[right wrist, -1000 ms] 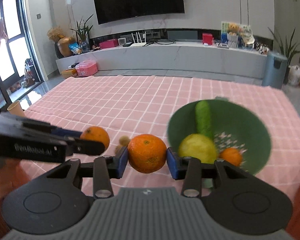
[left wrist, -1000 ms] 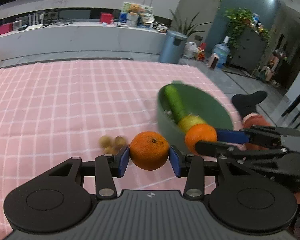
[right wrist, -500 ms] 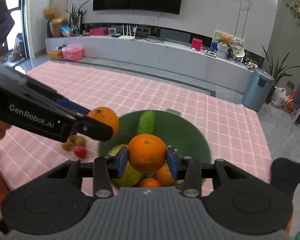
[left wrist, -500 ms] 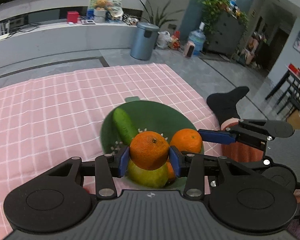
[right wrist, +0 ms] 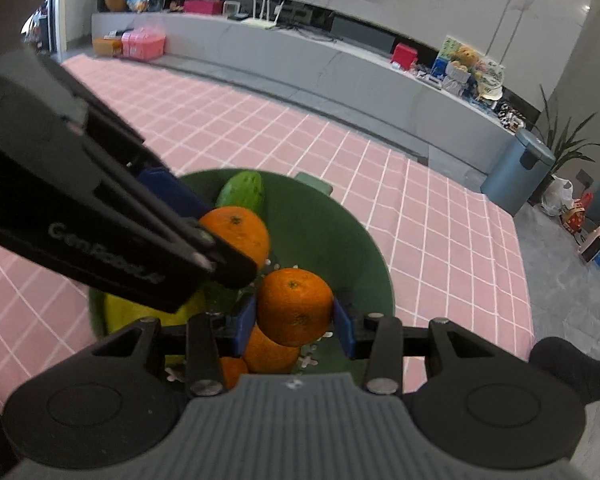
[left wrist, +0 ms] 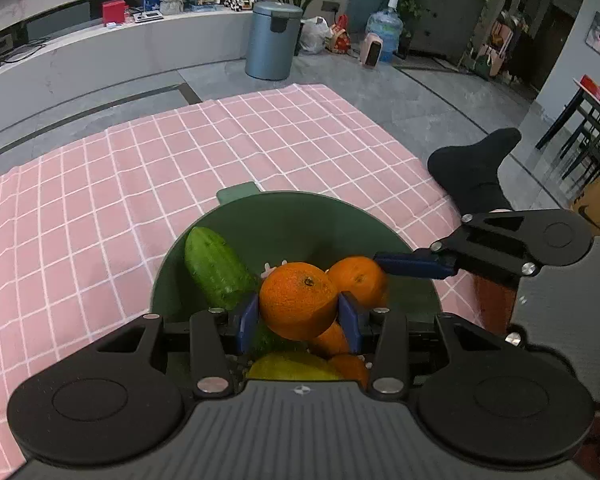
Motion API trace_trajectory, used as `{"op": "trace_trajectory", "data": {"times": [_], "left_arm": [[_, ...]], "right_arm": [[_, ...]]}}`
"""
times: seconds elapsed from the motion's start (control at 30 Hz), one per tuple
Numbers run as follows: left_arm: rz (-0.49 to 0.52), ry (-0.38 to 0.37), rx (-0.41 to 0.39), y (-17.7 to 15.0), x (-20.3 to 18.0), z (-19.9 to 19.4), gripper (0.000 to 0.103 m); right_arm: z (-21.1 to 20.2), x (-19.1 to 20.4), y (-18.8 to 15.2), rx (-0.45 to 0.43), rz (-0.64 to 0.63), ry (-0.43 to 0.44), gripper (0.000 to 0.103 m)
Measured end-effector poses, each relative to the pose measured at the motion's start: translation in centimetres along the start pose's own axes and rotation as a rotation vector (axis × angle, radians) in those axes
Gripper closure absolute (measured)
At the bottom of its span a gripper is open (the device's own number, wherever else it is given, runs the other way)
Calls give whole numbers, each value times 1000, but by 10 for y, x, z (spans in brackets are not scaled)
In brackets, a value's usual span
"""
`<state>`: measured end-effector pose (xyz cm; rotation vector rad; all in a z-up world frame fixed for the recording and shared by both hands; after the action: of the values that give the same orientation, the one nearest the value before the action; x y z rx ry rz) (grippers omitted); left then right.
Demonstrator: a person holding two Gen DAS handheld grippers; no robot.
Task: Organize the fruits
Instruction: 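Carry both oranges into the green colander and open both tools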
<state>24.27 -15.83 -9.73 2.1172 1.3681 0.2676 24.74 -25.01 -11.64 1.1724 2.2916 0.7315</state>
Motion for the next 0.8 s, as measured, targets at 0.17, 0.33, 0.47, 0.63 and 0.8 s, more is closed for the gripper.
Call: {"op": "trace_trajectory", "data": {"times": [0.17, 0.33, 0.47, 0.63, 0.8], "left_arm": [[29, 1, 36, 3, -5, 15, 54], [61, 16, 37, 8, -9, 25, 54], [66, 23, 38, 11, -10, 29, 54], [63, 29, 33, 12, -11, 35, 54], [34, 24, 28, 13, -8, 37, 51]], "right_arm": [[15, -4, -4, 41, -24, 13, 64], [21, -8, -4, 54, -57, 4, 64], [24, -12, -3, 64, -67, 5, 64], [26, -14, -3, 76, -75, 6, 64], [28, -16, -2, 81, -67, 3, 64]]}}
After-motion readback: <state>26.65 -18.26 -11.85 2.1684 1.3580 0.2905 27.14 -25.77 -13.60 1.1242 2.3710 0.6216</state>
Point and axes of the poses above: each gripper's, at about its wrist camera, not at the fingertips, and z roughly the way its jaws point, x to its left, y to its top, the point moved 7 cm from there along z, roughly the way its jaws point, and after that the axes turned 2 degrees about y, right-handed, at the moved point
